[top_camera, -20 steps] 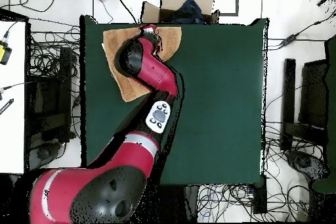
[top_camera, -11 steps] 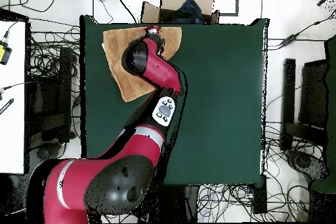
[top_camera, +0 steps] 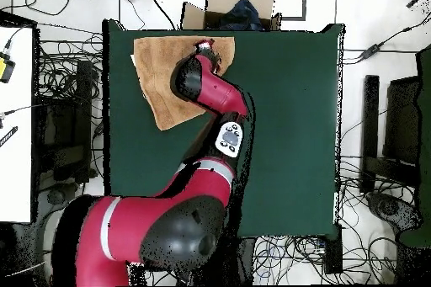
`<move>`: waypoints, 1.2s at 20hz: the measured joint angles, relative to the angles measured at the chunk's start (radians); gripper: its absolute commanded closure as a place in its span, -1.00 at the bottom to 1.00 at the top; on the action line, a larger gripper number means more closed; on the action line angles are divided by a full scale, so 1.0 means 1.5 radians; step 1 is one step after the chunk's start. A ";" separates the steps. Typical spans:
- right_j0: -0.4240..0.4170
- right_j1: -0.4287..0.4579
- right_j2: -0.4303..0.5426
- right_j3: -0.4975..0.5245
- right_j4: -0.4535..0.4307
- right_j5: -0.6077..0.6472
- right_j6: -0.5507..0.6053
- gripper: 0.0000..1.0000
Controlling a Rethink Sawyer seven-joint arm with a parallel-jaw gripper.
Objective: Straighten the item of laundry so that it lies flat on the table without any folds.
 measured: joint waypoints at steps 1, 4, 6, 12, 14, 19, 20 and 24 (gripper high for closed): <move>-0.004 -0.005 0.003 0.006 -0.014 -0.001 0.000 -1.00; -0.021 -0.026 0.017 0.033 -0.070 -0.006 0.000 -1.00; -0.035 -0.042 0.026 0.054 -0.105 -0.008 0.000 -1.00; -0.071 -0.086 0.044 0.118 -0.190 -0.009 0.000 -1.00; -0.081 -0.098 0.045 0.137 -0.209 -0.009 0.000 -1.00; -0.091 -0.123 0.046 0.179 -0.232 -0.009 0.000 -1.00; -0.091 -0.126 0.046 0.183 -0.233 -0.009 0.000 -1.00; -0.091 -0.140 0.047 0.205 -0.243 -0.009 0.000 -1.00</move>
